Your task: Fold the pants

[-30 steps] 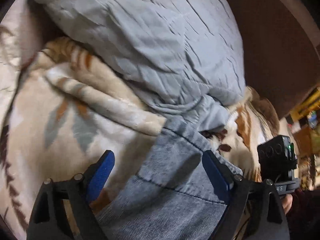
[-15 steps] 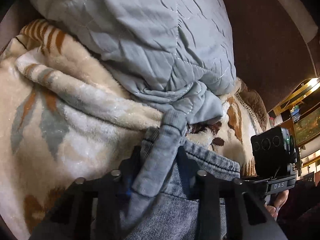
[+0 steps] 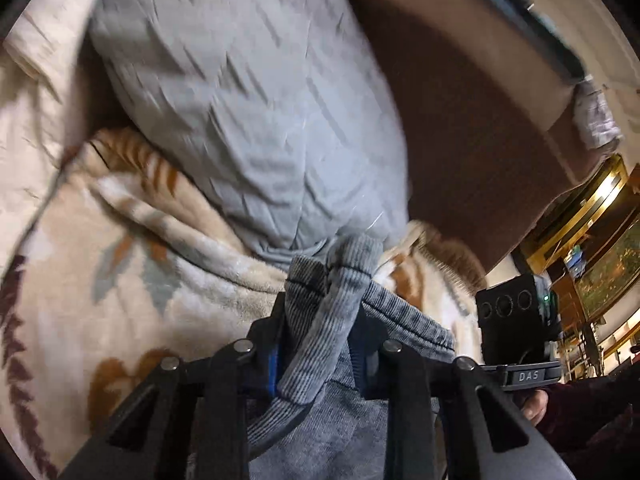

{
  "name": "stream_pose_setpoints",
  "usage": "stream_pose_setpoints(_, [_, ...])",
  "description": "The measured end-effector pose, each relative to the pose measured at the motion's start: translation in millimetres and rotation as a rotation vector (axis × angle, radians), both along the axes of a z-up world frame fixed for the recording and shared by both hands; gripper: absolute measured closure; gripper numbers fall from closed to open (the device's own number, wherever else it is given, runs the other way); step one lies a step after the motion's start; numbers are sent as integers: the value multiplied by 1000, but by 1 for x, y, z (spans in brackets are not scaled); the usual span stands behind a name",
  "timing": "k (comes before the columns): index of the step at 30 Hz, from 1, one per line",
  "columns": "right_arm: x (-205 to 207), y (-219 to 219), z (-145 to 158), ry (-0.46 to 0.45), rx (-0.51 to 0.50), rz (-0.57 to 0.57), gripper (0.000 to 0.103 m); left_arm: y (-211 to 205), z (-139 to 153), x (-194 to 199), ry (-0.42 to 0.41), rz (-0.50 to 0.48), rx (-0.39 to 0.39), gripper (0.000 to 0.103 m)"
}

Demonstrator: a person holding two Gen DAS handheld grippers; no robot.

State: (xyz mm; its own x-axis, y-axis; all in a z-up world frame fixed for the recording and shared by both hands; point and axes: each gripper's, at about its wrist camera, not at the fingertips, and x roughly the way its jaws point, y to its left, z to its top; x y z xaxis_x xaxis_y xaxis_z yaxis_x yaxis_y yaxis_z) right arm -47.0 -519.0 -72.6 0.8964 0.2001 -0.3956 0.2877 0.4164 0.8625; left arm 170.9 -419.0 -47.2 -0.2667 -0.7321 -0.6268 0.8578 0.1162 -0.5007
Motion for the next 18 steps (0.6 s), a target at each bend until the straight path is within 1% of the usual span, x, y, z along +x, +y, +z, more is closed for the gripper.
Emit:
stream_pose_setpoints(2, [5,15,13,-40,-33,35,87,24,17,4,-4,19,-40,74])
stream_pose_setpoints(4, [12,36,25,-86,-50,91,87,48,29,10,-14,36,-58,74])
stream_pose_setpoints(6, [22,59,35,-107,-75,143,87,72,38,16,-22,55,-67,74])
stream_pose_setpoints(9, [41,96,37,-109,-84,222,87,108,43,19,-30,88,-73,73])
stream_pose_setpoints(12, [58,128,29,-83,-69,293,87,148,37,27,-33,135,-53,70])
stream_pose_setpoints(15, [71,158,15,-39,-55,350,86,190,19,39,-9,197,-21,69])
stream_pose_setpoints(16, [75,169,9,-20,-53,371,84,205,12,41,-5,219,-15,69])
stream_pose_setpoints(17, [78,178,3,4,-55,393,84,221,4,45,2,248,-6,67])
stream_pose_setpoints(18, [83,192,-5,41,-66,427,81,234,-3,48,16,270,4,65])
